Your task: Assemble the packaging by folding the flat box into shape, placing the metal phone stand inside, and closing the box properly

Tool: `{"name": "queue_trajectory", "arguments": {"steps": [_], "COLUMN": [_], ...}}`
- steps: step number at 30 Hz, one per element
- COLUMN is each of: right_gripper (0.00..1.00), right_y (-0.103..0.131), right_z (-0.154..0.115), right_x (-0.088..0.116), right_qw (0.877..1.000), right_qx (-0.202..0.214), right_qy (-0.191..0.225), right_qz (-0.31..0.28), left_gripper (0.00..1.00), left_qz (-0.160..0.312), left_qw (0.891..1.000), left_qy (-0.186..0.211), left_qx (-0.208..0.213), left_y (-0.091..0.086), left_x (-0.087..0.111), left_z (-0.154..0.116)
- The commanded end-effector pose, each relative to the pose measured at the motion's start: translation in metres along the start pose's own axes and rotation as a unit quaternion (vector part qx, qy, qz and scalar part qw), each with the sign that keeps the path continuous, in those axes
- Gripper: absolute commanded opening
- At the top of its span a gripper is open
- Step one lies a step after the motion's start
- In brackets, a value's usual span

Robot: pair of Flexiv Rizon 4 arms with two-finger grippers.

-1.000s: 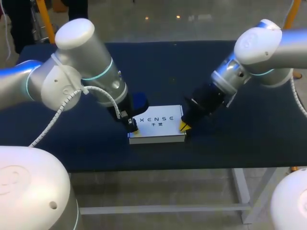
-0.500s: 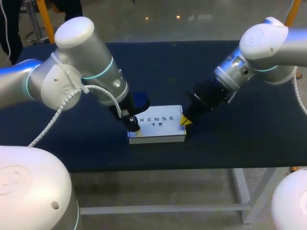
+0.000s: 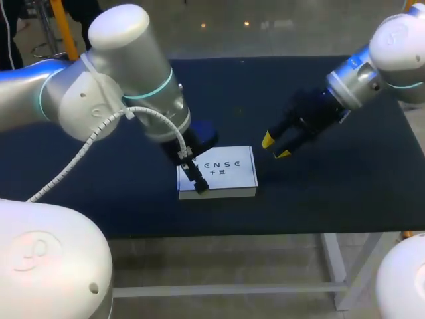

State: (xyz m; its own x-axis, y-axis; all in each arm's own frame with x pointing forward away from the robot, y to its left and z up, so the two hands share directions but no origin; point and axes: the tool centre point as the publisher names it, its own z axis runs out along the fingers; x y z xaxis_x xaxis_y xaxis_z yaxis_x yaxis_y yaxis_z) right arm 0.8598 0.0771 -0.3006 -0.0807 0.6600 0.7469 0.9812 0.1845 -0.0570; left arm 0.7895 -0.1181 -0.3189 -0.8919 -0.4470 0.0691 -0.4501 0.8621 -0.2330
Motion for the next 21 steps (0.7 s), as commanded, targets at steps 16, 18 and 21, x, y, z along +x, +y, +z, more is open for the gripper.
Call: {"name": "queue_trajectory", "arguments": {"steps": [16, 18, 21], "right_gripper": [1.0, 1.0, 1.0], "right_y": [-0.019, -0.019, -0.019], "right_z": [-0.088, -0.088, -0.088], "right_x": [-0.005, -0.005, -0.005], "right_qw": [0.936, 0.936, 0.936], "right_qx": [-0.35, -0.35, -0.35], "right_qy": [-0.041, -0.041, -0.041], "right_qz": [-0.009, -0.009, -0.009], "left_gripper": [1.0, 1.0, 1.0], "left_qz": [-0.27, -0.27, -0.27], "left_qw": [0.957, 0.957, 0.957], "left_qy": [-0.025, -0.025, -0.025], "left_qx": [-0.108, -0.108, -0.108], "left_y": [0.005, 0.005, 0.005], "left_x": [0.07, 0.07, 0.07], "left_z": [0.0, 0.0, 0.0]}}
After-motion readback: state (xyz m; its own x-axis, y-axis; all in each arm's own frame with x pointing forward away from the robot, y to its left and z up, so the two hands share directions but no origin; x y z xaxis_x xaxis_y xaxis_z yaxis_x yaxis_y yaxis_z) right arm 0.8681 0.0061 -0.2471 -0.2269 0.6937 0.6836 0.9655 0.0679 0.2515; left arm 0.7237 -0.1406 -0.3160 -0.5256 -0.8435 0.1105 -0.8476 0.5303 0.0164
